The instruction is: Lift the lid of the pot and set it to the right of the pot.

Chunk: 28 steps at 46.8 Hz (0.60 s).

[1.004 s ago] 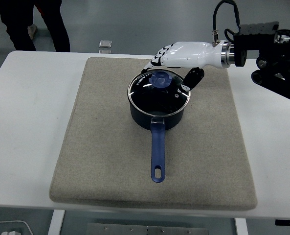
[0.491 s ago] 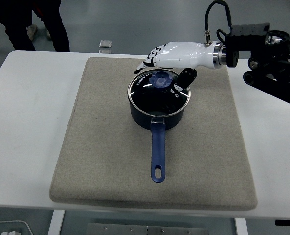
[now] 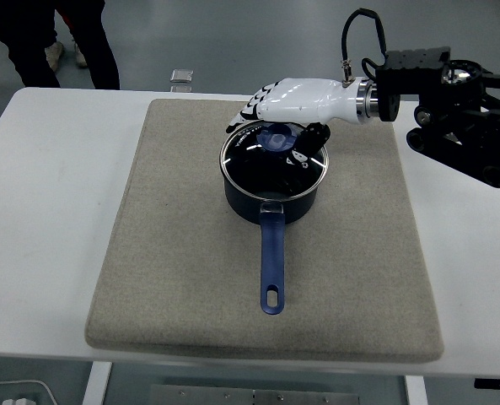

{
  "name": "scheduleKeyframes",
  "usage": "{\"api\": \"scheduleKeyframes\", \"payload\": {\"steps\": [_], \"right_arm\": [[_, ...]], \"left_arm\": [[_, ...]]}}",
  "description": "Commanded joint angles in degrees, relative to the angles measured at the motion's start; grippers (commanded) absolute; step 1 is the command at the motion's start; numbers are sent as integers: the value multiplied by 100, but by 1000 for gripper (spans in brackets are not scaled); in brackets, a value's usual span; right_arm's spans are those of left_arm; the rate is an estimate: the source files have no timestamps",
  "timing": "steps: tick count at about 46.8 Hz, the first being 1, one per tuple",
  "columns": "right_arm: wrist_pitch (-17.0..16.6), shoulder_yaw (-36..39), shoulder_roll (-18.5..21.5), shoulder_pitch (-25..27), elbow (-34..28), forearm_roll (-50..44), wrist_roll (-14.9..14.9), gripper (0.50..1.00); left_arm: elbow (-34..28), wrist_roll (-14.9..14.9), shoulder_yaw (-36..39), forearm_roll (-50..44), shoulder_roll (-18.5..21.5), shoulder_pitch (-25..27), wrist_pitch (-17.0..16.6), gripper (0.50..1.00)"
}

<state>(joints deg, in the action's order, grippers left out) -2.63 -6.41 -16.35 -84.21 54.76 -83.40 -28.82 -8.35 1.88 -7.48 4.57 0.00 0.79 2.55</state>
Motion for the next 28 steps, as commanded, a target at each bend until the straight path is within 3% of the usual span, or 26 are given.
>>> {"api": "scheduleKeyframes", "payload": {"steps": [1,28], "right_arm": [[-1,-10,0,-8,0,-10,-1,883],[61,-19,-17,-8,-141,-80,-18,874]], "left_arm": [[0,-4,1,0,0,0,0,1000],[0,5,1,0,0,0,0,1000]]}}
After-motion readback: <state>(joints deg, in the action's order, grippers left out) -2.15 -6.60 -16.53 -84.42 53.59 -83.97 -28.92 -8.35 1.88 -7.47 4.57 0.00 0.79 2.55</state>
